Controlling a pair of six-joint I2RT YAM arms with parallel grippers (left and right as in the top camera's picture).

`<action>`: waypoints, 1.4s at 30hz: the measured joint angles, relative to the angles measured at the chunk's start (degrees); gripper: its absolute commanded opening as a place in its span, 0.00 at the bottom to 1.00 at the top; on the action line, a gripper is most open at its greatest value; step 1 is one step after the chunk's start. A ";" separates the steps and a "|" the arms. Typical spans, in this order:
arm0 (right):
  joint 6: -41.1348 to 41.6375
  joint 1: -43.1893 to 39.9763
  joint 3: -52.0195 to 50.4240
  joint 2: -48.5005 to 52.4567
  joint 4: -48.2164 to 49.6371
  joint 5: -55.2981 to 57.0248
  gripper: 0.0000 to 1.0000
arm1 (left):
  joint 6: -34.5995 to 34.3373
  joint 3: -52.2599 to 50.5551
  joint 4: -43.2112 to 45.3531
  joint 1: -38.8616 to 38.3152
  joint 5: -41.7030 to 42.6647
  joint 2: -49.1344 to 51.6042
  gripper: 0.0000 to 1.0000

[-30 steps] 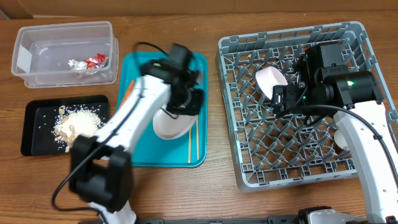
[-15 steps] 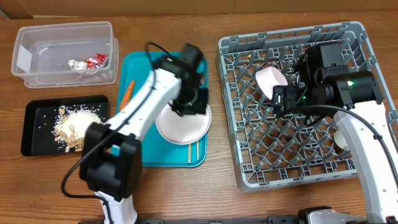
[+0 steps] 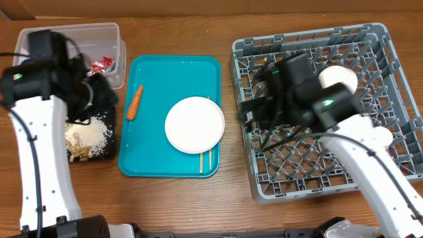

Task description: Sort waste into correct bins and load items into the dishwasher

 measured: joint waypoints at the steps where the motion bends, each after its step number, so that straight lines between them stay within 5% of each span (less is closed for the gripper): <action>1: 0.72 3.08 0.00 0.92 1.64 1.09 1.00 | 0.00 0.02 -0.44 1.01 -0.17 -0.02 0.49; 4: 3.21 7.93 0.04 5.35 5.20 4.46 1.00 | 0.22 0.02 -0.87 1.73 -0.33 0.09 0.50; 5: 4.37 8.72 0.04 7.65 6.71 6.08 0.98 | 0.28 0.02 -0.90 1.73 -0.33 0.09 0.61; 16: 12.70 9.66 0.20 25.97 12.55 10.60 0.81 | 0.83 0.00 -0.81 1.62 -0.33 0.09 0.61; 36: 15.10 9.60 0.83 33.00 14.53 11.02 0.04 | 0.85 -2.36 0.68 1.62 -0.33 0.09 0.61; 42: 15.13 9.53 1.60 32.98 12.83 10.67 0.04 | 0.85 -2.36 0.70 1.62 -0.33 0.09 0.61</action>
